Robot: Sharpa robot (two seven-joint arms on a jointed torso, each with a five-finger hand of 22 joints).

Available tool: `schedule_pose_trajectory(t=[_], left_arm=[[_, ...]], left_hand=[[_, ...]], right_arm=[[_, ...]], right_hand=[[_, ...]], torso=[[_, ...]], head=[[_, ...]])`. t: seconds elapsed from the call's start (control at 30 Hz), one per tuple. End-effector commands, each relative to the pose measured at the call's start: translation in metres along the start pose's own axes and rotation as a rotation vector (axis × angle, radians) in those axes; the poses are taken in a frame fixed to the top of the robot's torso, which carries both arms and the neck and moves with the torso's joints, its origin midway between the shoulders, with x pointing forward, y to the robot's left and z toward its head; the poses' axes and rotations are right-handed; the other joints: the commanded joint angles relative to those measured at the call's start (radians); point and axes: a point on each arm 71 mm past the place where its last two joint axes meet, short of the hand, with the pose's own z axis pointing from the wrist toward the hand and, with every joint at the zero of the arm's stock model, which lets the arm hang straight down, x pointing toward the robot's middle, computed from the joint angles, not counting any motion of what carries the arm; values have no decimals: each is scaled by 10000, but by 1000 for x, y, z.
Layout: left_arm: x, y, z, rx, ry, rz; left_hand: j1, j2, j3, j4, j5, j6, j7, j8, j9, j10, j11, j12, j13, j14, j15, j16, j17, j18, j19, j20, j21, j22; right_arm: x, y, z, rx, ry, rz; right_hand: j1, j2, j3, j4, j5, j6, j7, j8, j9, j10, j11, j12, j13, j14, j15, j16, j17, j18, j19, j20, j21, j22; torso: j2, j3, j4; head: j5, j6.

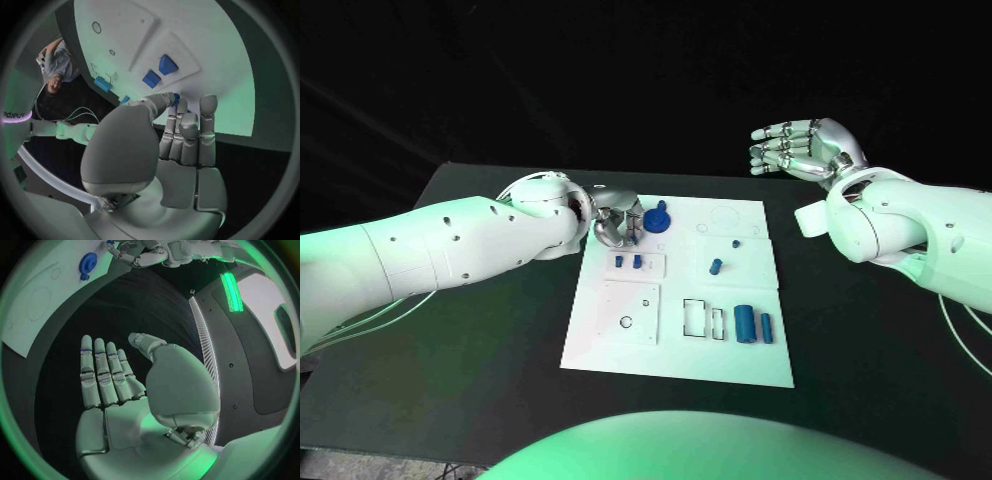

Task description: Assemble the parts on the task board

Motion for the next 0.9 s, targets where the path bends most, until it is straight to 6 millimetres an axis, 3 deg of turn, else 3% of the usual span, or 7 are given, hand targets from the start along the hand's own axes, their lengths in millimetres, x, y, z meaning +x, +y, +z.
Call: schedule_pose_trajectory(t=[0.03,0.63,0.9], left_arm=[[4,0,0,3,387,69],[4,-2,0,113,342,64],[4,-3,1,194,237,3]], left_hand=[[-35,60,18,-80,-18,111,2,-35,31,133,-16,-36,40,39,1,55,21,-65,-3,20,-3,23],[-85,81,-17,-116,-31,205,-18,-46,83,211,-38,-42,87,90,-15,111,111,-65,-8,12,10,40],[-283,54,-109,-63,-70,4,-1,-284,87,155,-15,-195,107,112,6,157,116,-72,-9,27,-15,35]], right_arm=[[1,0,0,-28,95,50],[1,0,0,-31,103,58],[1,0,0,-28,104,66]], right_hand=[[-72,30,-53,23,31,75,507,-65,-17,79,14,-42,1,52,-14,-57,-15,88,70,29,-68,-16],[-88,37,-68,24,32,78,527,-97,-29,78,28,-69,1,55,-5,-85,-32,86,69,35,-76,-39],[-88,37,-68,24,32,78,527,-97,-29,78,28,-69,1,55,-5,-85,-32,86,69,35,-76,-39]], torso=[[6,-8,6],[6,-4,0],[9,-1,-6]], head=[[1,0],[8,0],[-1,0]])
